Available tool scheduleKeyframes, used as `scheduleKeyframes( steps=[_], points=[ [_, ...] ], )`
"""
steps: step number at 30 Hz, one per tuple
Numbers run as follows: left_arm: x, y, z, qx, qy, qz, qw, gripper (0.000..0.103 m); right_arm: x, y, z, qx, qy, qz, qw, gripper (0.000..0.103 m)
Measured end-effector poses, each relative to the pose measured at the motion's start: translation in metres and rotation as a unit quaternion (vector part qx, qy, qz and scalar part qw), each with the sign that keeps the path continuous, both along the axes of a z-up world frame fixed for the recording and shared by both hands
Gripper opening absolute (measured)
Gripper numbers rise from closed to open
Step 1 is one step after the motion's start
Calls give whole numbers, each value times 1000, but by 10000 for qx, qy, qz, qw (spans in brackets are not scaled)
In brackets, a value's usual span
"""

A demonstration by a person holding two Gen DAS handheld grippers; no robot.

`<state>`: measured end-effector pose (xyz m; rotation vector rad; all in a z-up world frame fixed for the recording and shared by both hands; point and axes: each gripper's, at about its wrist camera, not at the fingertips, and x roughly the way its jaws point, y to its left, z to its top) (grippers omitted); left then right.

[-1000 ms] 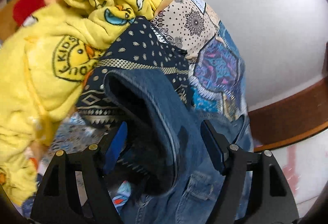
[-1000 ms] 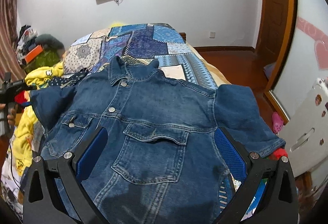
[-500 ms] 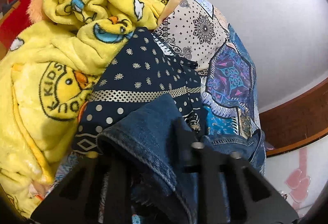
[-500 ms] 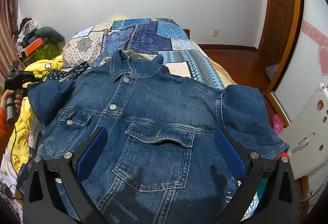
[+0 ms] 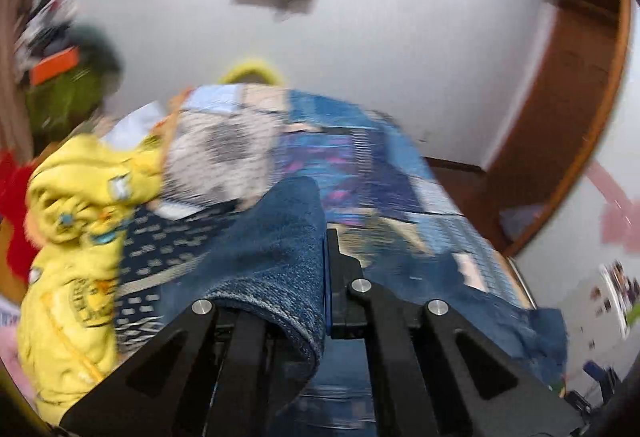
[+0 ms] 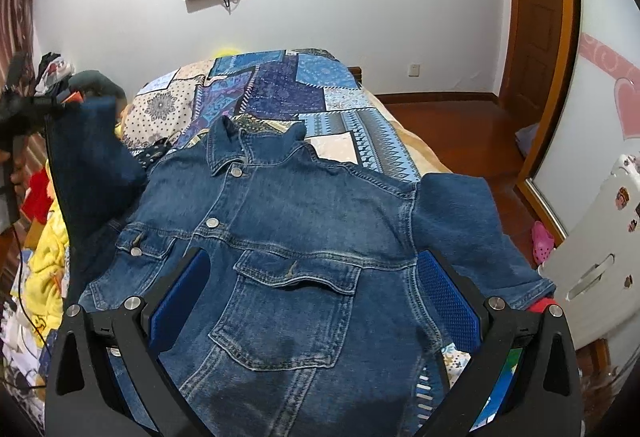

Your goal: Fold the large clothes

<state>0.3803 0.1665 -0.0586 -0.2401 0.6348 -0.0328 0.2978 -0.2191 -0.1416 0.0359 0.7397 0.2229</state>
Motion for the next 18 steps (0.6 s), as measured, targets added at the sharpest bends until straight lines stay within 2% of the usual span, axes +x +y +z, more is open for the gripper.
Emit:
scheduleKeyframes(
  steps=[3, 6, 10, 13, 15, 18],
  points=[
    [0, -58, -13, 447, 180, -441, 9979, 2, 0, -5, 2, 72, -10, 63, 10000, 103],
    [1, -108, -55, 861, 730, -803, 9904, 2, 1, -10, 4, 104, 20, 167, 9998, 103],
    [-2, -148, -125, 767, 1683, -1255, 9747, 2, 1, -13, 3, -21, 58, 261, 9996, 103],
    [-13, -165, -152, 843, 2003, -1334, 9669, 5, 1, -12, -1, -159, 118, 311, 9993, 103],
    [-24, -171, -156, 980, 2024, -1364, 9648, 10, 1, -13, -3, -215, 167, 340, 9990, 103],
    [-39, -166, -147, 637, 1951, -1552, 9663, 42, 3, -9, -5, -176, 274, 479, 9983, 103]
  ],
)
